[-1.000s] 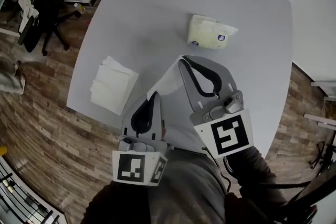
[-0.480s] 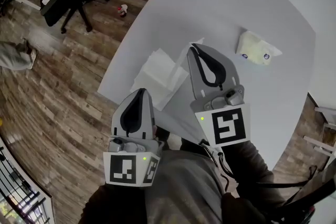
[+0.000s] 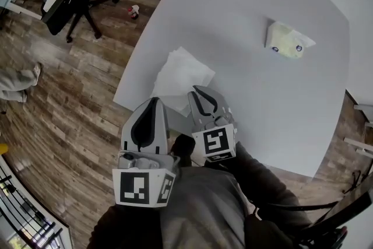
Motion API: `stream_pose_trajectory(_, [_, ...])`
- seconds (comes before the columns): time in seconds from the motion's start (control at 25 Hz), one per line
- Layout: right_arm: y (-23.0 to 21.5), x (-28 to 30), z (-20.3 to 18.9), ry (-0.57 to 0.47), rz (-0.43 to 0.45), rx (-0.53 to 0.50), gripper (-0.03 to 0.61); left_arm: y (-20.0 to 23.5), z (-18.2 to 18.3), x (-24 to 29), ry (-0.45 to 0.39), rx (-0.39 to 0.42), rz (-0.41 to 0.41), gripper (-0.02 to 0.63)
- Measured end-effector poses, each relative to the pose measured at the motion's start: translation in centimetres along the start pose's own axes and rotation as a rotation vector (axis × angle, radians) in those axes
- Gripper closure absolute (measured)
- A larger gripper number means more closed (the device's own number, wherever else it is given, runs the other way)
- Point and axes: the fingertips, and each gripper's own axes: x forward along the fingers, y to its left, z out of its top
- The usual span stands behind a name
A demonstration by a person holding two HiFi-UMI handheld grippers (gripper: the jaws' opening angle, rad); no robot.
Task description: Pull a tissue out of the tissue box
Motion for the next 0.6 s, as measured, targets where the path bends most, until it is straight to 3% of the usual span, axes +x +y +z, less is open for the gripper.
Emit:
stream_pose_trajectory(0.16, [1.6, 0.0, -3.8, 0.081, 0.028, 0.033, 0.499, -0.4, -0.3, -0.3, 0.007, 0.022, -0.040, 0.612])
stream_pose_trajectory(0.36, [3.5, -2.4, -4.1, 0.085, 0.059, 0.044, 0.446, -1.1, -0.5, -0.6, -0.003, 0.032, -0.080, 0.612])
stream_pose_trajectory(0.6, [3.2, -9.5, -3.0, 0.001, 0.006, 0.124, 0.440, -5.9, -0.9, -1.7, -0.034, 0.068, -0.175, 0.612])
